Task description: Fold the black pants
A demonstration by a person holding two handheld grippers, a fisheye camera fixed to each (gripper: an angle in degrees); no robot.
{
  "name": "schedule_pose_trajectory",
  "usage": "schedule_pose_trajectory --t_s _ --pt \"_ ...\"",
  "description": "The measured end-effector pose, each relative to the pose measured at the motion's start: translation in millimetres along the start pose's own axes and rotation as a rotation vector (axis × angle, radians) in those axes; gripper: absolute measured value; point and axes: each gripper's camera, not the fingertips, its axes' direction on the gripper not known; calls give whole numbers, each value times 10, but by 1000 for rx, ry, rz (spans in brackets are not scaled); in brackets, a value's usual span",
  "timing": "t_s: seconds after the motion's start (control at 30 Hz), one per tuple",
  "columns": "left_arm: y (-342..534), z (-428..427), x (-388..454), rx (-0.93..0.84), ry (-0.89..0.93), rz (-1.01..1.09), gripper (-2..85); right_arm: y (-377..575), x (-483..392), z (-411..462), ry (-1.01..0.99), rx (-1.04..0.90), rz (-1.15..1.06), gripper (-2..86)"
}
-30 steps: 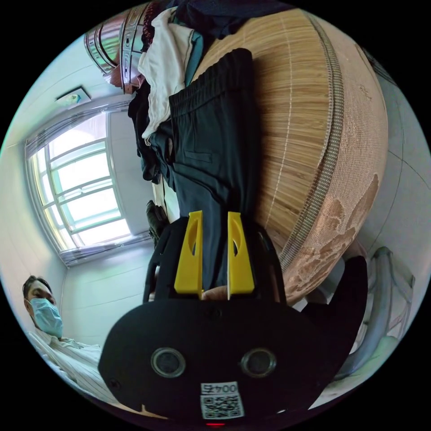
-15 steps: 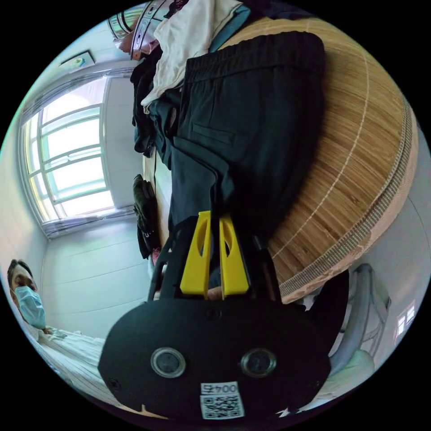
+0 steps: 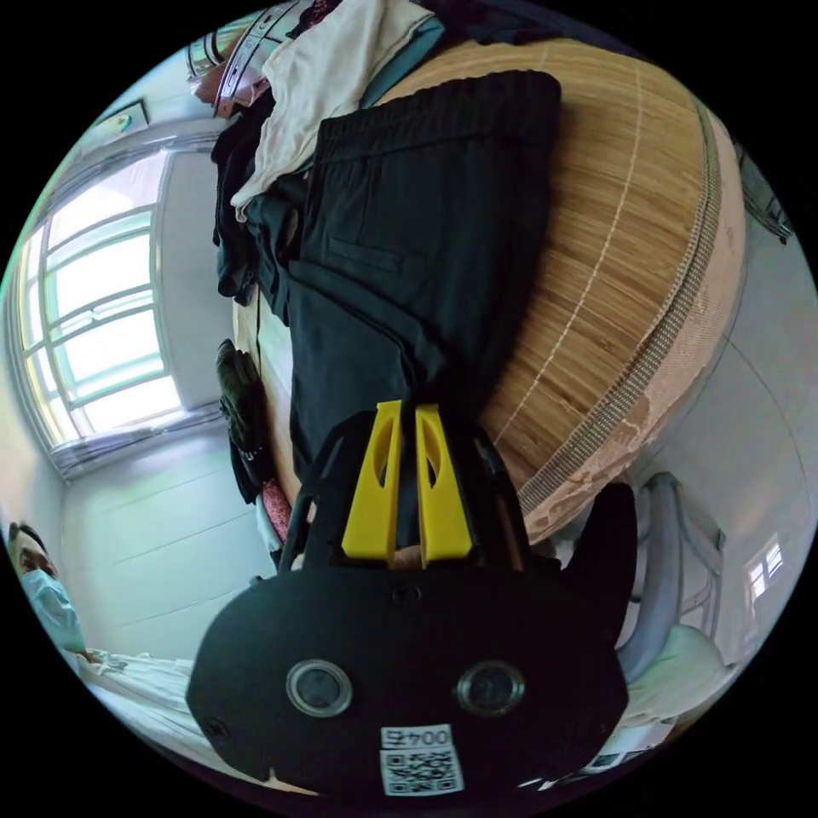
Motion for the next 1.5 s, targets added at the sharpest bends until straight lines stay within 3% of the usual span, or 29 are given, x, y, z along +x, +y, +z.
schedule_pose_trajectory --t_s 0.13,0.3,0.43,0.53,0.63,0.7,0.83,0.97,1.17,1.5 --pt "-99 -153 -38 -24 -10 3 90 95 -178 132 18 17 -12 26" --pt "-308 -575 -70 118 -19 -85 64 338 -707 197 78 95 -90 16" --pt "-518 -495 -203 115 -3 -141 61 325 -712 452 120 76 41 34" --pt "-600 -589 -362 104 16 -168 64 268 -694 606 34 39 146 46" --pt "-563 -721 -436 89 76 -140 68 335 -939 644 116 34 134 48" --pt "-542 -767 -494 89 115 -158 68 393 -1186 647 261 45 82 43" --pt "-811 -719 -562 121 135 -187 55 495 -2156 1075 804 68 -366 4" --pt "-1302 -428 -487 63 49 -153 22 369 -2730 1852 1035 -66 -628 -6" --pt "-1678 94 -449 -111 39 -138 5 121 -3004 2501 1110 -234 -669 -7" --pt "-1928 139 -608 -84 111 -118 2 -76 -3462 3041 1090 -435 -707 -7"
